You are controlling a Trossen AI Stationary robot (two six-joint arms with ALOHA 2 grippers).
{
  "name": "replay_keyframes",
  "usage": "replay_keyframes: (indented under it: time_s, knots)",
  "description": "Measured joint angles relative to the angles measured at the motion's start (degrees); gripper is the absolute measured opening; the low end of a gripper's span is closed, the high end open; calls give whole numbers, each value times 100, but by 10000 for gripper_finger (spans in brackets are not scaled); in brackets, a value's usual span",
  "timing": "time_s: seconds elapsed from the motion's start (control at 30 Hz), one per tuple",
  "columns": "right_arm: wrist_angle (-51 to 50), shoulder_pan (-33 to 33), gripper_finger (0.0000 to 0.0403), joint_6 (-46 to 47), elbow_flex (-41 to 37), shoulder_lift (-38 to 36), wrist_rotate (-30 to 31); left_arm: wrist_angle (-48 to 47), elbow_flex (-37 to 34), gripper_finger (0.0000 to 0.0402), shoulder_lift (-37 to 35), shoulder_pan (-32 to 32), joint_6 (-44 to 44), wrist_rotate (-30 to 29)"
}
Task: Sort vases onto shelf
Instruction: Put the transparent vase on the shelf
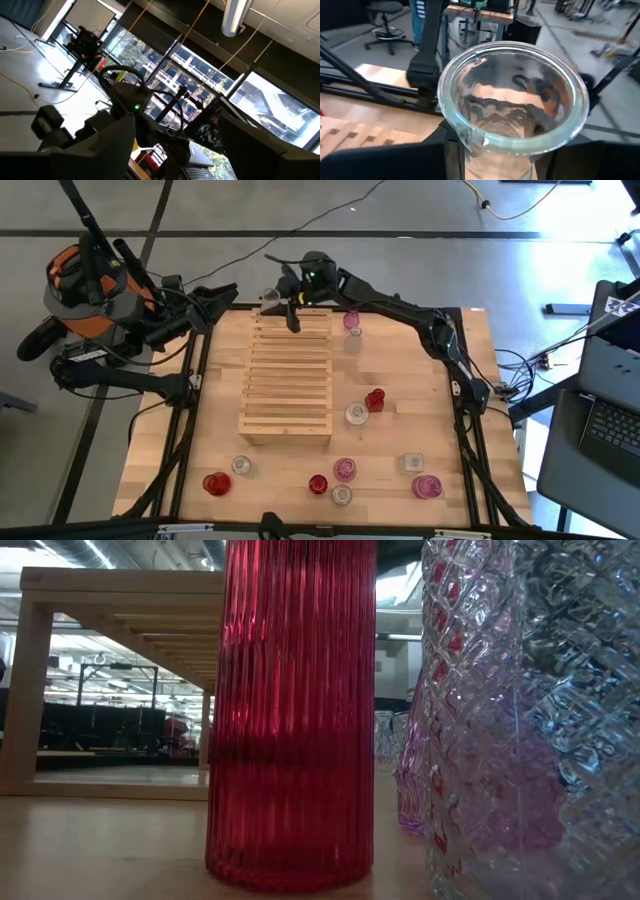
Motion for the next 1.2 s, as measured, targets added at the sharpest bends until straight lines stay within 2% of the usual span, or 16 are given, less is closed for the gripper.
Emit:
replay_keyframes:
  time_s: [0.27, 0.47, 0.73, 0.97, 1.2]
  knots:
    - [-356, 14, 119, -201, 4, -7, 457, -37, 1, 275, 1, 0, 1, -2]
    - [-194, 42, 119, -172, 2, 235, 445, -44, 1, 275, 1, 0, 1, -4]
    - [70, 85, 144, 112, 9, 408, 230, -174, -1, 275, 1, -54, -6, 0]
    - [156, 81, 147, 83, 2, 415, 419, -210, -1, 275, 1, -114, -4, -2]
    - [202, 88, 182, 70, -2, 417, 662, -254, -1, 275, 0, -114, -1, -3]
